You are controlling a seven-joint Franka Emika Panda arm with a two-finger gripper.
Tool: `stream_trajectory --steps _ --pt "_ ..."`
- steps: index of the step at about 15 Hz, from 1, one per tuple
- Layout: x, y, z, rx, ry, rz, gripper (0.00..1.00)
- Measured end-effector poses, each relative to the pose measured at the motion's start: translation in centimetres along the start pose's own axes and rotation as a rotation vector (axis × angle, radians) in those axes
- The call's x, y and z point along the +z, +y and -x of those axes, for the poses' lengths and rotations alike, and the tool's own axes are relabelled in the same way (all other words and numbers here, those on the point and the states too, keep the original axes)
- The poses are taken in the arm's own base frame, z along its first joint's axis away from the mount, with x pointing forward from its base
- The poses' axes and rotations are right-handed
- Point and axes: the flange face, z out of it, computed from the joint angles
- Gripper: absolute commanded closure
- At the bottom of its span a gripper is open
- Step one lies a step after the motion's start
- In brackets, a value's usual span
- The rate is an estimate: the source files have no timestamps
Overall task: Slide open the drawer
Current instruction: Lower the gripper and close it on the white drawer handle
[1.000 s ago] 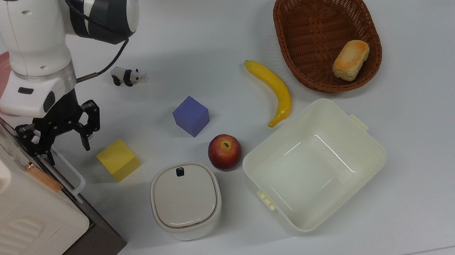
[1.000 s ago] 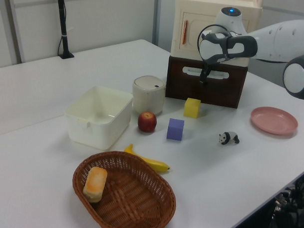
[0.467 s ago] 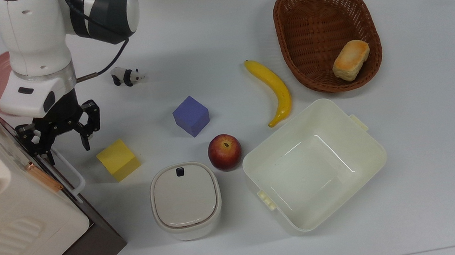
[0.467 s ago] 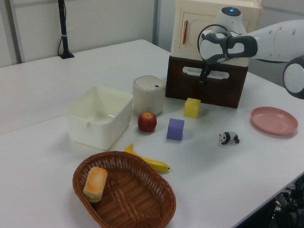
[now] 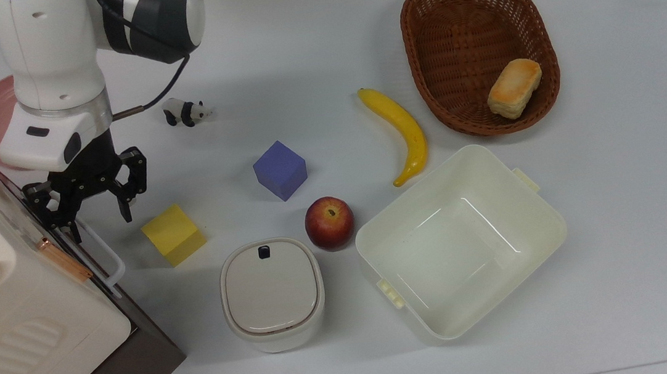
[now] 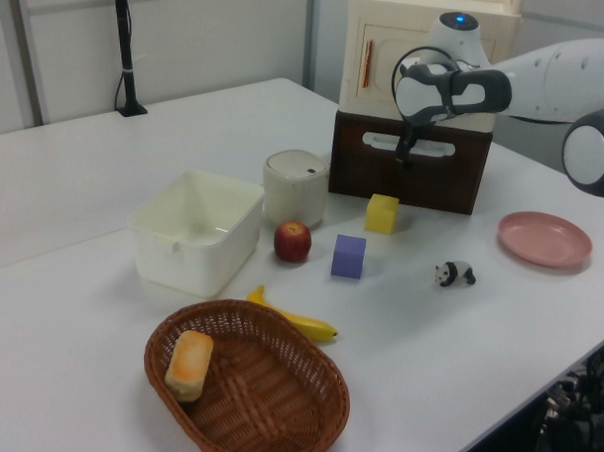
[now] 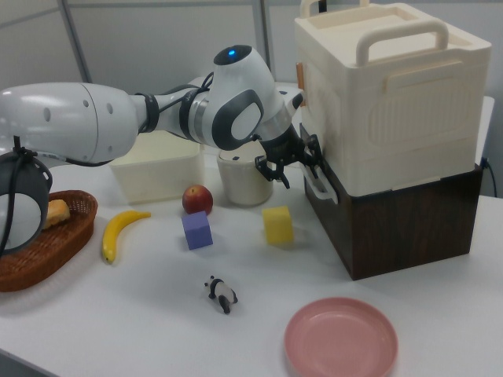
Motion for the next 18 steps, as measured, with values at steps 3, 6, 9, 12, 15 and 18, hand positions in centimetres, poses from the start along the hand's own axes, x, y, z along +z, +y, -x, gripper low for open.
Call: stream_trajectory --steps 3,6,9,12,15,18 --pt "-0.03 -0.15 -0.18 -0.002 0.003 -0.002 0.32" --pt "-0.03 -0.15 -0.18 -0.002 0.003 -0.002 0.38" --pt "-0.03 -0.15 -0.19 -0.002 0.003 -0.002 0.52" --pt "-0.14 -0.05 -0.22 -0.001 0.006 0.002 0.60" --pt "-0.18 -0.01 -0.23 -0.001 0.007 0.004 0.61" --pt "-0.19 0.00 -0.23 -0.001 0.008 0.004 0.62"
